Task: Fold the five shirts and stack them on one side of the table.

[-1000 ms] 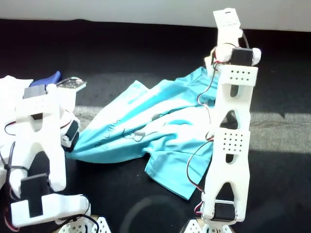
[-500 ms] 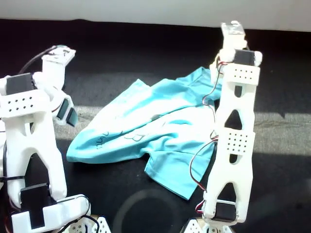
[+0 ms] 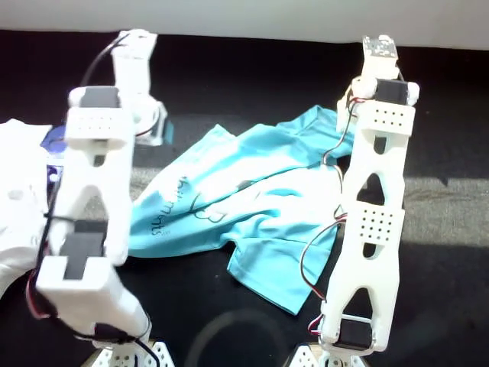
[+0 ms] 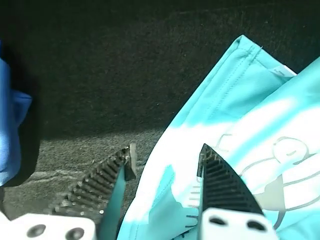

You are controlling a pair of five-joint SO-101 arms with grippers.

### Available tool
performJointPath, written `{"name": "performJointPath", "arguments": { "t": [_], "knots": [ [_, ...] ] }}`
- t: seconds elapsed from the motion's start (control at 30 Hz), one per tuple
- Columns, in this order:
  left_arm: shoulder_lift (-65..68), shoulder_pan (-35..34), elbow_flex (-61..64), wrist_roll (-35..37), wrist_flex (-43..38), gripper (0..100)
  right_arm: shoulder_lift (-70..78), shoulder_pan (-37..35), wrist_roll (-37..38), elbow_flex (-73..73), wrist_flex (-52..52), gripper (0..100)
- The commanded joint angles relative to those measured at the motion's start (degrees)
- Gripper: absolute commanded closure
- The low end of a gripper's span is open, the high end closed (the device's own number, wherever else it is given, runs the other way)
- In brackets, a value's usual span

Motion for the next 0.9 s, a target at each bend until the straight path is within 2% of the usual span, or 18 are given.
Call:
{"name": "performJointPath", "arguments": {
  "t": [0.0,0.23,0.43,0.67,0.87],
  "knots": [
    [11.0,4.3,-16.0,6.3,1.9,79,-2.8,0.3,-0.5,-2.1,1.5,76.3],
    [32.0,8.0,-39.9,12.7,4.4,79,-2.8,0.3,-0.5,-2.1,3.0,76.3],
    [45.9,8.8,-56.1,13.4,4.3,79,-3.0,0.3,-0.5,-2.1,3.0,76.3],
    [56.5,11.3,-67.4,13.2,4.3,79,-2.8,0.3,-0.5,-2.1,3.0,76.3],
    [59.6,13.2,-70.1,13.2,4.4,80,-2.8,0.3,-0.5,-2.1,3.0,76.3]
  ]
}}
